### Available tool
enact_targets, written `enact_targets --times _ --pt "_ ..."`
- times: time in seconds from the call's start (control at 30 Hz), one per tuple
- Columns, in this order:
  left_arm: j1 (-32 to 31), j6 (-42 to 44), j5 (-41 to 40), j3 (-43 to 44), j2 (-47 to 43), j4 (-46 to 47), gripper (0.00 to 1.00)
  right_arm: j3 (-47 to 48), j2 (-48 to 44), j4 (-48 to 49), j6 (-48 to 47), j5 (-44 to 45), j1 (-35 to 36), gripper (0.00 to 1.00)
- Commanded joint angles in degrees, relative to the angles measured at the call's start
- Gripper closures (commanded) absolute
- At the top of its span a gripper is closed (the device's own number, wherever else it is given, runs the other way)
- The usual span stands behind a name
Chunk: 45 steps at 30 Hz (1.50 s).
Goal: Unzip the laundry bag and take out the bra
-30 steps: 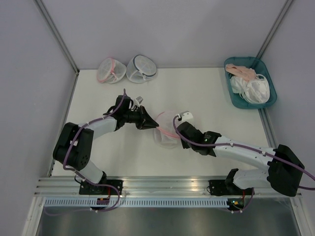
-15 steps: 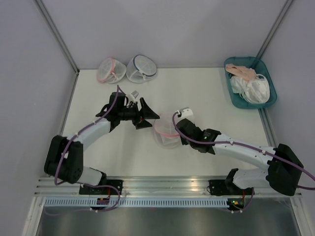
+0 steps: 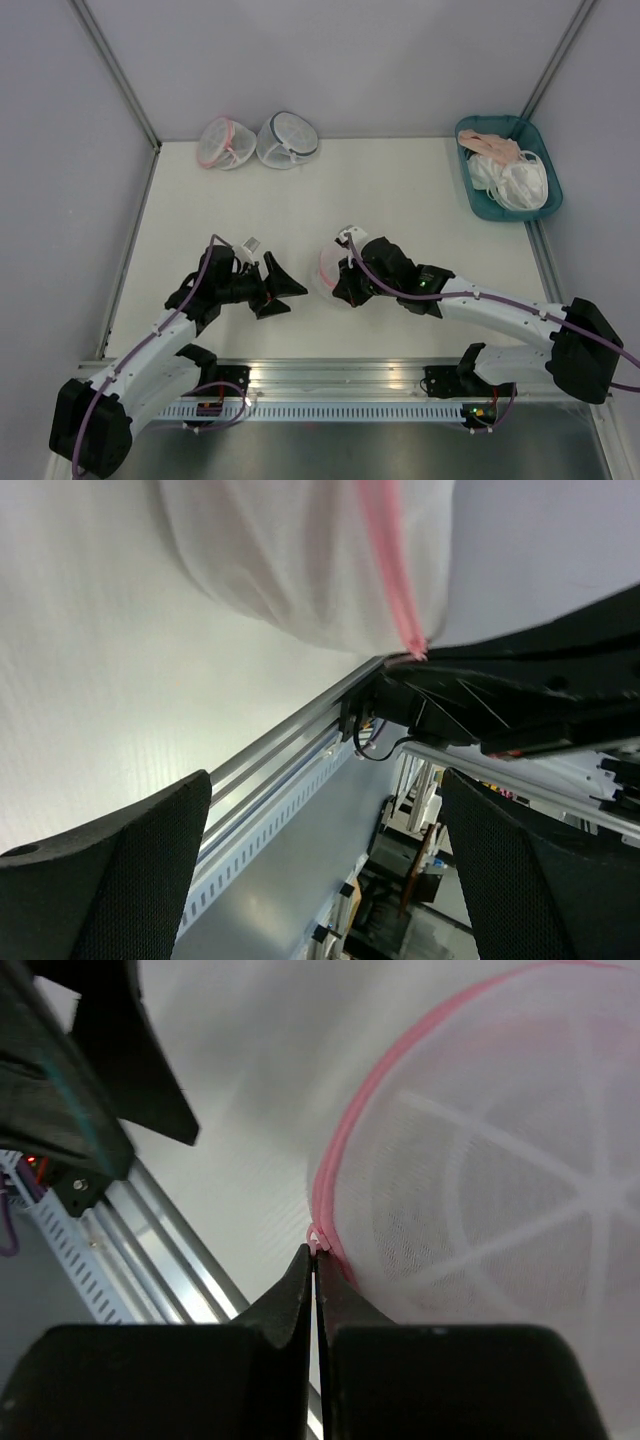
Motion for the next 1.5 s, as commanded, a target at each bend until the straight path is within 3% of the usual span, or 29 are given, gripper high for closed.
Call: enact_targets --times 0.0,0.43,0.73,0.93,1.13,1.23,1.47 --pt "-0.8 -5.3 -2.4 -0.3 1.2 1.3 0.01 0.3 1.0 7.5 -0.5 -11.9 0.5 0.99" --pt "-6.1 -9.4 -8.1 7.3 13.2 11.7 0.01 0.4 3.9 9.1 -0.2 -10.2 3.5 1.00" --pt "-11.8 -10.2 -9.8 9.3 20.8 13.9 0.08 0.4 2.2 7.9 -0.4 -7.0 3.6 1.00" --pt "-12.5 -11.2 -9.2 8.8 23.8 18.0 0.23 0.4 2.1 8.4 -0.3 -6.5 3.6 0.99" --pt "-12.5 -11.0 -9.5 10.2 26.6 20.1 0.54 -0.1 0.6 7.2 -0.5 -5.0 3.6 1.00" --pt "-12.4 -10.5 -9.7 11.2 28.1 20.1 0.76 -0.7 -0.4 6.6 -0.5 -3.8 3.6 1.00" --pt "-10.7 -8.5 -10.0 13.5 29.9 18.5 0.89 -0.4 -1.9 2.0 -1.1 1.1 3.6 1.00"
